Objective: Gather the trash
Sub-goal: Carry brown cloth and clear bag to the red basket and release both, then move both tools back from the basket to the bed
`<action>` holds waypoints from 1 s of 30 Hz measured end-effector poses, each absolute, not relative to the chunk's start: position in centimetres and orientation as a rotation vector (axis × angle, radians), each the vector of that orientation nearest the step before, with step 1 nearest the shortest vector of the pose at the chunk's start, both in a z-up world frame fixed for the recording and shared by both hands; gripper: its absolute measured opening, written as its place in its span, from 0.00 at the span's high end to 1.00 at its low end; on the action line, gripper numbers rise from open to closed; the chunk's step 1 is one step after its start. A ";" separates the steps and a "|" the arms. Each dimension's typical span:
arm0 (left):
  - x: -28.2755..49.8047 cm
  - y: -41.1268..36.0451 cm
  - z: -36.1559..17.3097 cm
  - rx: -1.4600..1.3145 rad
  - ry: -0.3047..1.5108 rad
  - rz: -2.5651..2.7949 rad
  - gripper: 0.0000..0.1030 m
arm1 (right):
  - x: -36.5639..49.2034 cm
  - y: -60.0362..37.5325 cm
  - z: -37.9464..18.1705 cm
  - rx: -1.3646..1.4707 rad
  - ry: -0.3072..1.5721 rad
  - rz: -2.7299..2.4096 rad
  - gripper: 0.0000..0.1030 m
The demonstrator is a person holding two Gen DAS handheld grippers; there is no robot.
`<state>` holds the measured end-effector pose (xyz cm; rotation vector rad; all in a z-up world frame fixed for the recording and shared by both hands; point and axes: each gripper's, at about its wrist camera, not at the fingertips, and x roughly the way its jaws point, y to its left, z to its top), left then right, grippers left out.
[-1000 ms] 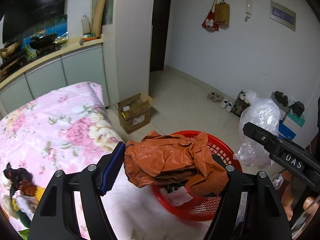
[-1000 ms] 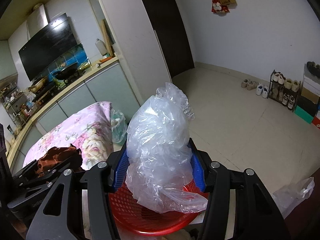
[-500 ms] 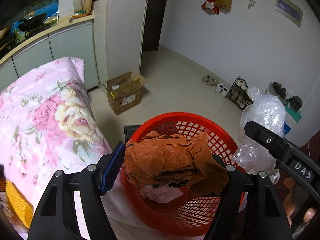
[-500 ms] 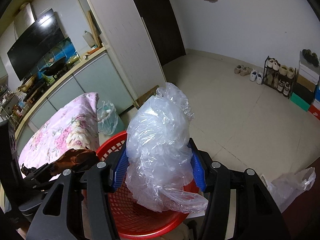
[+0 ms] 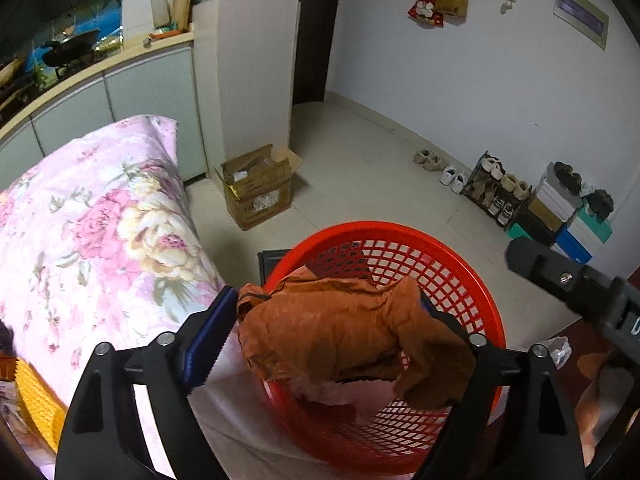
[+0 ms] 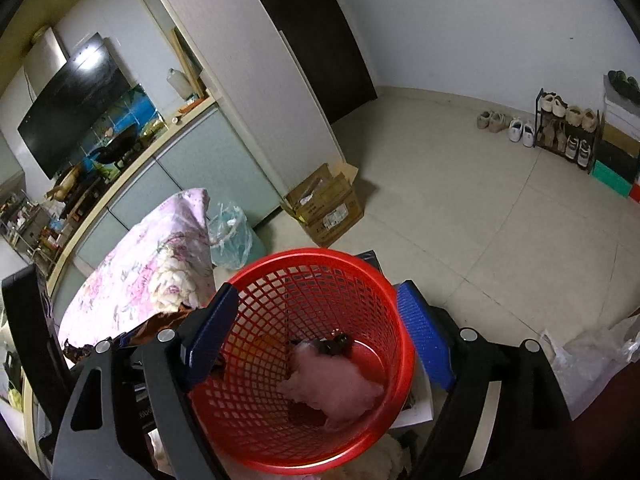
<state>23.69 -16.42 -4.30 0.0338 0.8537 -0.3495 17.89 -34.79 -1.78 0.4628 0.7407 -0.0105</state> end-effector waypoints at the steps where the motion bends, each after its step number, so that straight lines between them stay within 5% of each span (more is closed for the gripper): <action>1: 23.6 -16.2 -4.2 0.026 0.850 -0.346 0.18 | 17.8 -34.9 -1.7 0.463 0.736 -0.010 0.23; 30: 17.0 -8.1 1.4 0.019 0.664 -0.192 0.14 | 15.1 -30.2 2.6 0.361 0.602 0.075 0.23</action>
